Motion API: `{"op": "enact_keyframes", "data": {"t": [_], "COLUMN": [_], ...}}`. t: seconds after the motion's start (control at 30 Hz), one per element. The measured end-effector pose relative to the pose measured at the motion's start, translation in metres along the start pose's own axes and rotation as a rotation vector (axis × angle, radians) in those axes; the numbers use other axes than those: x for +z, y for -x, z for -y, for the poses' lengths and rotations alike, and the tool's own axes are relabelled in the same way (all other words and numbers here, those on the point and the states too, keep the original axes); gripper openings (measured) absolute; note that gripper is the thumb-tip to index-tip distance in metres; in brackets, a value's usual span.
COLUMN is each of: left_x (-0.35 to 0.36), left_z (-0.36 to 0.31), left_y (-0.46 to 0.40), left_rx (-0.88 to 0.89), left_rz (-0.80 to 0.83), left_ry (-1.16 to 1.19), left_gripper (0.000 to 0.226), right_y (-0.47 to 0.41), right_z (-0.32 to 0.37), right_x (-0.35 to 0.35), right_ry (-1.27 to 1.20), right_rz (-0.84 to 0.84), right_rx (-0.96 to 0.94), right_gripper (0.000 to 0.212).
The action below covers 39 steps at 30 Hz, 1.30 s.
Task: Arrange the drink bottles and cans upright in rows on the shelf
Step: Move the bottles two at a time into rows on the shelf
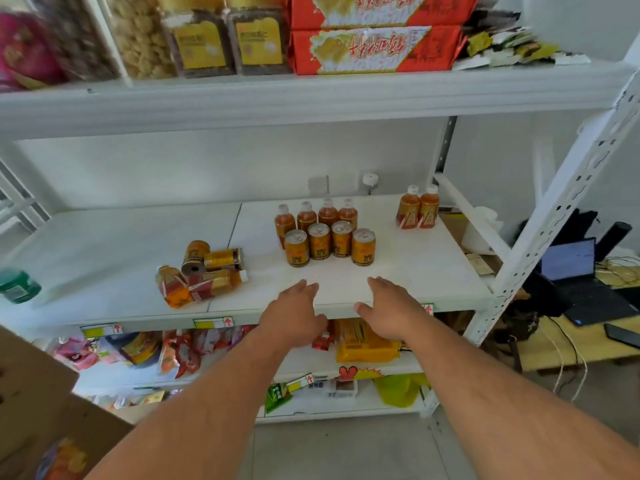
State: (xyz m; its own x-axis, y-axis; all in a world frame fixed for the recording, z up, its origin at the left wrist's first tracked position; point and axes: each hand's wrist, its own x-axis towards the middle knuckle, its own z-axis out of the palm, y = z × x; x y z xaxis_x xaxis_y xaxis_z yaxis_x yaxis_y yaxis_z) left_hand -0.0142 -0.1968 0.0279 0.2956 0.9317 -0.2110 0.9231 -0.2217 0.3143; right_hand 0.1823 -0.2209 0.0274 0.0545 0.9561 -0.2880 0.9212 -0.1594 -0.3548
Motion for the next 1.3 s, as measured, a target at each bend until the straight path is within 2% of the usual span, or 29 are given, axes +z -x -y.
{"op": "enact_keyframes", "data": {"t": [0.2,0.43,0.87,0.97,1.1,1.2,1.3], "left_x": [-0.004,-0.013,-0.044,-0.046,-0.058,-0.068,-0.075], "left_z": [0.048,0.064,0.025,0.015,0.006,0.002,0.004], "left_y": [0.024,0.018,-0.052,-0.070,-0.102,-0.133,-0.168], "left_rx": [-0.005,0.007,0.041,0.050,0.066,0.075,0.072], "left_rz": [0.025,-0.001,-0.072,-0.040,-0.038,-0.042,-0.052], "left_ry": [0.035,0.018,-0.027,-0.028,-0.030,0.022,0.052], "left_gripper": [0.077,0.076,0.073,0.073,0.063,0.055,0.062], "right_y": [0.011,-0.002,-0.065,-0.080,-0.104,-0.125,-0.148], "right_z": [0.043,0.066,0.042,0.033,0.026,0.020,0.016], "right_x": [0.023,0.024,-0.025,-0.036,-0.051,-0.062,-0.071], "right_ry": [-0.005,0.006,-0.030,-0.039,-0.078,-0.096,-0.102], "right_rz": [-0.006,-0.014,-0.101,-0.117,-0.148,-0.156,-0.154], "right_rx": [-0.008,-0.025,-0.025,-0.007,0.002,0.021,0.039], "right_gripper": [0.078,0.077,0.075,0.069,0.053,0.060,0.073]}}
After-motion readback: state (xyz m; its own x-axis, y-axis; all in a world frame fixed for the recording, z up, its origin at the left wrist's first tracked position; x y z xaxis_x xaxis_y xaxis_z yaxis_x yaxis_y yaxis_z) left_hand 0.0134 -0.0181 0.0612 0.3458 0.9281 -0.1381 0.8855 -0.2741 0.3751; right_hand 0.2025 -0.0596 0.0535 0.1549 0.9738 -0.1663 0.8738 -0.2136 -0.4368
